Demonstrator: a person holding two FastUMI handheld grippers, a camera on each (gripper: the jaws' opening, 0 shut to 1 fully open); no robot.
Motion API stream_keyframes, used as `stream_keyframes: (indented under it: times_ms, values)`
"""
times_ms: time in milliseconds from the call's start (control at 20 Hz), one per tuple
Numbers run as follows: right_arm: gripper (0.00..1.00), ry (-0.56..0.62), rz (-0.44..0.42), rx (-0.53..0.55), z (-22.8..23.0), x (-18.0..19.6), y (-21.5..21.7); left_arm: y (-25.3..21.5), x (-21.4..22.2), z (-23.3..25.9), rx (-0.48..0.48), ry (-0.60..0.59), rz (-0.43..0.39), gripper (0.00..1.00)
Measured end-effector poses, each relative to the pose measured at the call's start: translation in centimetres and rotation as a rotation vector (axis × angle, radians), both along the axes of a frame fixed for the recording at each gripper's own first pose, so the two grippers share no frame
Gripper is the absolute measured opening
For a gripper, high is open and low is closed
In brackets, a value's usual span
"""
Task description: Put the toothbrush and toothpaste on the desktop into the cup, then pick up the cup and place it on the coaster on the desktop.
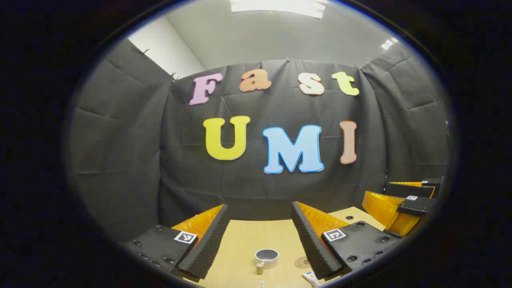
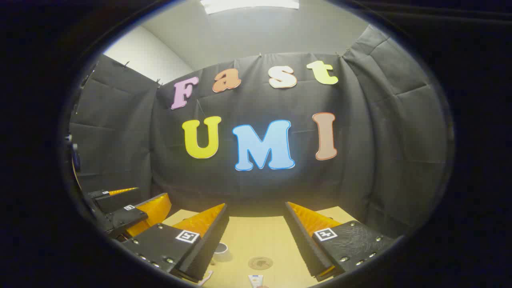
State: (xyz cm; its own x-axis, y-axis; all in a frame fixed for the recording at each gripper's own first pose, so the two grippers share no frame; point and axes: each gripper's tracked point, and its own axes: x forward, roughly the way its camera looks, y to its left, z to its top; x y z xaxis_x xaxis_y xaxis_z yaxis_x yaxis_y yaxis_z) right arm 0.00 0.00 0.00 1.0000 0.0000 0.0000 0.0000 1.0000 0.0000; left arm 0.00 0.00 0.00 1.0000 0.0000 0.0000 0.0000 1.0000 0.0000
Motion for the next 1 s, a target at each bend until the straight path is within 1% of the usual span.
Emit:
stream_keyframes:
  times_ms: [100, 150, 200, 700, 900, 1000]
  values:
    - [0.89, 0.014, -0.001, 0.002, -0.4, 0.1, -0.1, -0.1, 0.1, -0.3, 0.000, 0.012, -0.002, 1.00]
    - [0.89, 0.019, 0.000, 0.005, -0.5, 0.1, 0.0, -0.3, 0.2, -0.3, -0.001, 0.015, -0.003, 0.99]
    - [0.89, 0.021, 0.000, 0.007, -0.6, 0.1, -0.1, -0.3, 0.2, -0.4, -0.001, 0.019, -0.005, 1.00]
    - [0.89, 0.052, 0.012, 0.007, -1.6, 0.2, 0.3, -0.9, 0.1, -1.2, 0.011, 0.053, -0.016, 1.00]
    - [0.89, 0.114, 0.007, 0.011, -3.5, 0.4, 0.1, -1.2, 0.4, -3.3, 0.013, 0.112, -0.023, 1.00]
    - [0.89, 0.170, 0.000, 0.008, -5.2, 0.5, -0.1, -1.3, 0.3, -5.0, 0.018, 0.157, -0.030, 1.00]
